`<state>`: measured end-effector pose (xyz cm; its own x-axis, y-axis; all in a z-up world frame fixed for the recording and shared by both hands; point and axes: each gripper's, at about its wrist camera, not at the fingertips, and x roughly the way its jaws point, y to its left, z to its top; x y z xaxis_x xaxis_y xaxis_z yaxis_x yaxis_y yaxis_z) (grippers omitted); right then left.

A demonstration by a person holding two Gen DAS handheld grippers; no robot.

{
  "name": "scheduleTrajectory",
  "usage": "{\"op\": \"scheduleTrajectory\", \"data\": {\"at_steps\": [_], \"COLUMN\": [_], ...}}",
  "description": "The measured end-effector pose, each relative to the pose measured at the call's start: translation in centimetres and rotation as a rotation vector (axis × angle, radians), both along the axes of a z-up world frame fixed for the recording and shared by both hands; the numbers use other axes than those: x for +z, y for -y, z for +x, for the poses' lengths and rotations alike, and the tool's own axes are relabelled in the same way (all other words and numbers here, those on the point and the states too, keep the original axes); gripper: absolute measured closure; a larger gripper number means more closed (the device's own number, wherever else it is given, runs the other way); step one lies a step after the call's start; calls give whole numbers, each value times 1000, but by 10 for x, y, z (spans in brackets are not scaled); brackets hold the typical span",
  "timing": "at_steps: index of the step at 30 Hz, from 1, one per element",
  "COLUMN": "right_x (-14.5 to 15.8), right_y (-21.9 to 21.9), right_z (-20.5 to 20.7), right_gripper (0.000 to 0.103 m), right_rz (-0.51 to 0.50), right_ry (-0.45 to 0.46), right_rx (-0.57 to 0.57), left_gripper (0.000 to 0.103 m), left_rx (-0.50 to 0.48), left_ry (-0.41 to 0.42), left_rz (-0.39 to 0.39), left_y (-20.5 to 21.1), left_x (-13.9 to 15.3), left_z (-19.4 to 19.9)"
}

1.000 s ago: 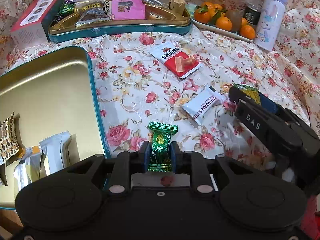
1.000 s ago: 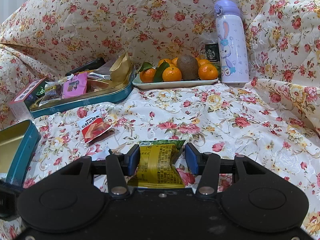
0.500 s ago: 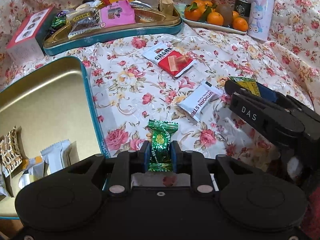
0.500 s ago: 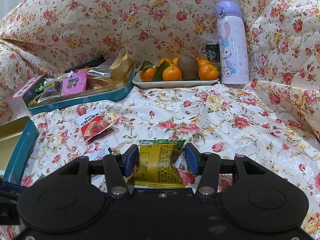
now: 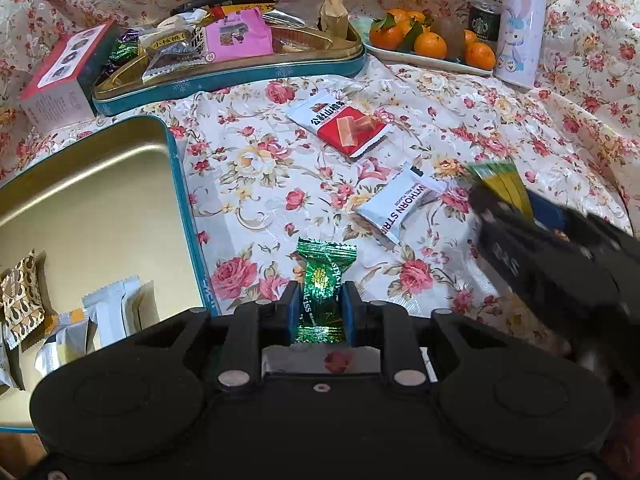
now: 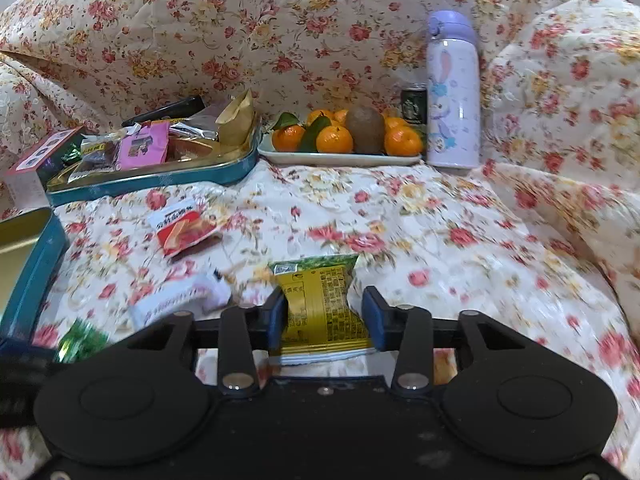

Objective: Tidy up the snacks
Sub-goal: 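Carry the green candy and yellow-green packet over the gold tin tray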

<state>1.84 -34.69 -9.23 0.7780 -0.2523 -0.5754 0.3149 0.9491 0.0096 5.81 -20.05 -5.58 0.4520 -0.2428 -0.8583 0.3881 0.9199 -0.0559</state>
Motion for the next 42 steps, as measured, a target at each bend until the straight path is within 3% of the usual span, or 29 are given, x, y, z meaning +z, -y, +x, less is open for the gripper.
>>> {"op": "scheduleTrajectory", "data": {"at_steps": [8,11,15,21,26,32,42], "right_x": [14,19,29,41,47,55,72], "right_y": [-1,-8,-19,-37,-55,-84,-130], "right_z": [-56,-73,-90,-110,-110,-99,-72], "right_gripper": [69,69,69,69,69,69,69], "right_rz": [144,149,158,209,249,228,215], "right_ry": [54,80,108,125,118,110,123], "right_rx": [-62,-64,-54,-16,33,109,234], "left_gripper": [78,79,79,79,79,79,79], "left_rx": [15,-5,-31,-68,-41,58,196], "left_ry": [-6,-4,-20,14,77,138,139], "left_rz": [-46,-45,-112,-142,-124,-121,-161], "left_y": [-8,-8,-17,-42,-76,-128,-196], "left_x": [0,2,12,34,51,65,66], "left_z": [0,-4,-16,-40,-48,-39,-17]}}
